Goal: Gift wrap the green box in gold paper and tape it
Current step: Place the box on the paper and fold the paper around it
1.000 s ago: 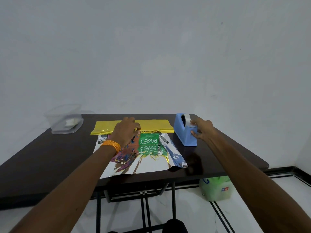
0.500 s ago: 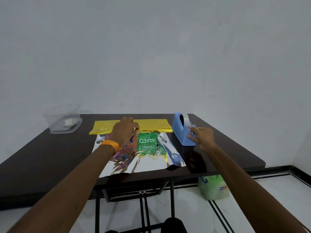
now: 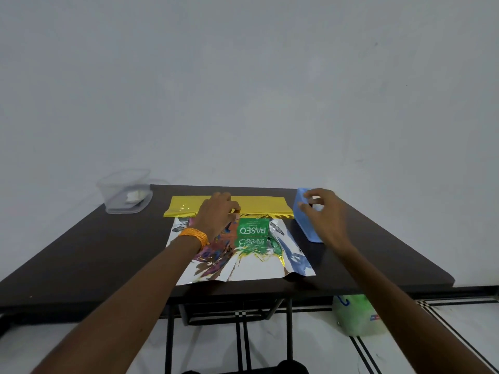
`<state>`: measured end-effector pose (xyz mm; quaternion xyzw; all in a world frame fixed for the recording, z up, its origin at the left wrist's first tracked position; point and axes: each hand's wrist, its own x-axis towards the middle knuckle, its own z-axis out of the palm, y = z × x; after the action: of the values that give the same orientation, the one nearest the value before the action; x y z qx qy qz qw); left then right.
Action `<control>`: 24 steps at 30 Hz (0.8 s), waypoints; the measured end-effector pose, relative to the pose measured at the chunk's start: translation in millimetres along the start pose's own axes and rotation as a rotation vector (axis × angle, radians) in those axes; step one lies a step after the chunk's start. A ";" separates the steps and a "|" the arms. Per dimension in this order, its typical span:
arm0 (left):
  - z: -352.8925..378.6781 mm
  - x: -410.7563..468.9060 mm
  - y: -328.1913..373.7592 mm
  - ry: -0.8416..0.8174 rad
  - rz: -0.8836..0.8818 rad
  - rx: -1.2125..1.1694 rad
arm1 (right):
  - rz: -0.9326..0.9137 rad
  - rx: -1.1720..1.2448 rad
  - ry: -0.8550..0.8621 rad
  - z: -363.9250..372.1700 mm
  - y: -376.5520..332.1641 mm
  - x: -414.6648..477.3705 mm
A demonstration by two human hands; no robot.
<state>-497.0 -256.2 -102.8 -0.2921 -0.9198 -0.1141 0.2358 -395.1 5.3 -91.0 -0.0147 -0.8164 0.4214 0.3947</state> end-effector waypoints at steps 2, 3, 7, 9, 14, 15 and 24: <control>-0.6 -1.1 1.0 -0.016 -0.001 -0.006 | -0.051 0.018 -0.164 30.4 -11.5 -4.1; -1.5 -2.0 0.9 -0.024 0.003 0.008 | -0.080 -0.005 -0.240 46.9 -18.0 -5.9; -1.5 -3.8 1.3 -0.019 0.023 0.054 | -0.222 -0.217 -0.364 94.5 -30.3 -1.3; -1.7 -4.1 2.2 -0.009 0.024 0.059 | -0.229 -0.261 -0.380 104.9 -31.0 2.5; 1.8 -4.0 -2.5 0.001 0.043 0.003 | -0.251 -0.253 -0.357 109.4 -21.6 0.2; 0.5 -3.8 -4.9 0.006 0.046 -0.047 | -0.247 -0.241 -0.343 110.2 -20.9 -0.1; -7.4 -9.9 -47.6 0.034 0.015 -0.225 | -0.266 -0.216 -0.282 115.9 -18.6 -2.5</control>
<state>-515.4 -301.8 -104.8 -0.3216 -0.8949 -0.2198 0.2177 -463.8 -86.0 -118.1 0.1101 -0.8986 0.2733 0.3251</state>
